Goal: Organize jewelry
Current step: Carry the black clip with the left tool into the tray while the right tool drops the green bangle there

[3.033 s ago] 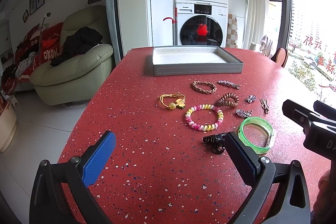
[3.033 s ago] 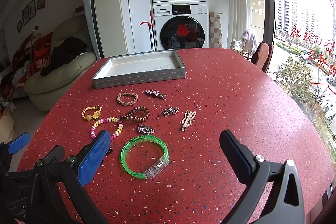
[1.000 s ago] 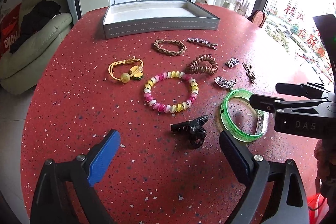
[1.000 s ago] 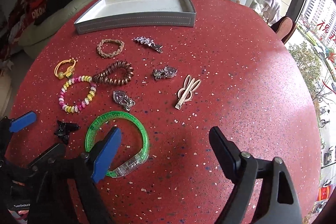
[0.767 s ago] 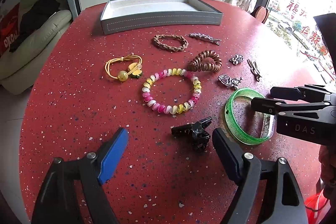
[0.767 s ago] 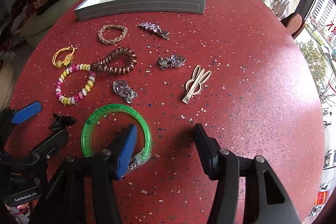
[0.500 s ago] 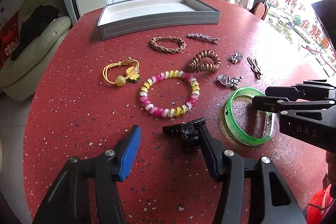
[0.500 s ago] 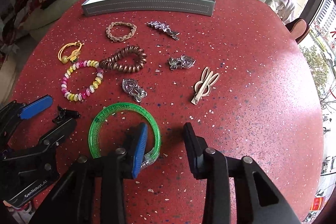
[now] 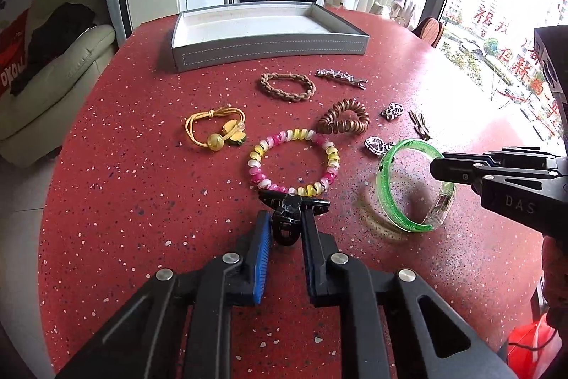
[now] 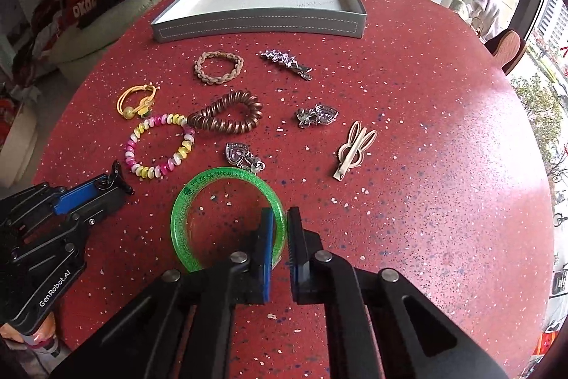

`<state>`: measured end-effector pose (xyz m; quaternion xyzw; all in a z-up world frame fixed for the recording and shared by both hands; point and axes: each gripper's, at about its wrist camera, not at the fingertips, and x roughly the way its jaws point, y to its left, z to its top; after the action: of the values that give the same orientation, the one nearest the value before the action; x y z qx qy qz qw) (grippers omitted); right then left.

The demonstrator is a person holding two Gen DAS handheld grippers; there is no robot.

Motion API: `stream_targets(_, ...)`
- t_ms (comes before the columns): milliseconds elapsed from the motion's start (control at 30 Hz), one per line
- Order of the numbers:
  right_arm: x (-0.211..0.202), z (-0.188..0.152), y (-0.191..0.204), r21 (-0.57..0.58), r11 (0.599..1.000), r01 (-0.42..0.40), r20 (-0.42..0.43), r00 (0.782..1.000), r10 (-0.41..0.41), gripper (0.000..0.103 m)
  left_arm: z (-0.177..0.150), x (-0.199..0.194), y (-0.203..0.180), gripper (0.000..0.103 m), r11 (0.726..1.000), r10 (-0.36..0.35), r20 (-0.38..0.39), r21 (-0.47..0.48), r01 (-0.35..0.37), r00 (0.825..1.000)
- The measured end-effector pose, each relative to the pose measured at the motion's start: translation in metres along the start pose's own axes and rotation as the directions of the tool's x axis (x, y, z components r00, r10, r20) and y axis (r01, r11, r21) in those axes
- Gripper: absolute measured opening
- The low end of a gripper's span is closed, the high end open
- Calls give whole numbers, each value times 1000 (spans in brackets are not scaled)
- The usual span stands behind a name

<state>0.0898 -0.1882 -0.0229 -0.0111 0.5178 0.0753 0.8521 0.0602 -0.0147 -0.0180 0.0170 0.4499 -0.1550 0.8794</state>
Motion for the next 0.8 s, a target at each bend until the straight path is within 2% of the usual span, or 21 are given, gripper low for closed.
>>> stream_targets(233, -15, 19, -9, 44, 999, -26, 60, 998, 23, 8, 25, -18, 8, 35, 1000, -30, 43, -10, 30, 999)
stream_targets(433, -25, 45, -17, 96, 992, -82, 103, 992, 72, 8, 65, -27, 21, 35, 999, -49, 79, -19, 51, 996)
stream_targets(667, -29, 109, -24, 130, 983, -129, 145, 983, 110, 8, 134, -19, 37, 35, 999, -32, 129, -28, 35, 991)
stream_targets(800, -18, 154, -32, 164, 973, -163, 152, 979, 138, 8, 175, 2, 46, 35, 999, -35, 132, -36, 40, 991)
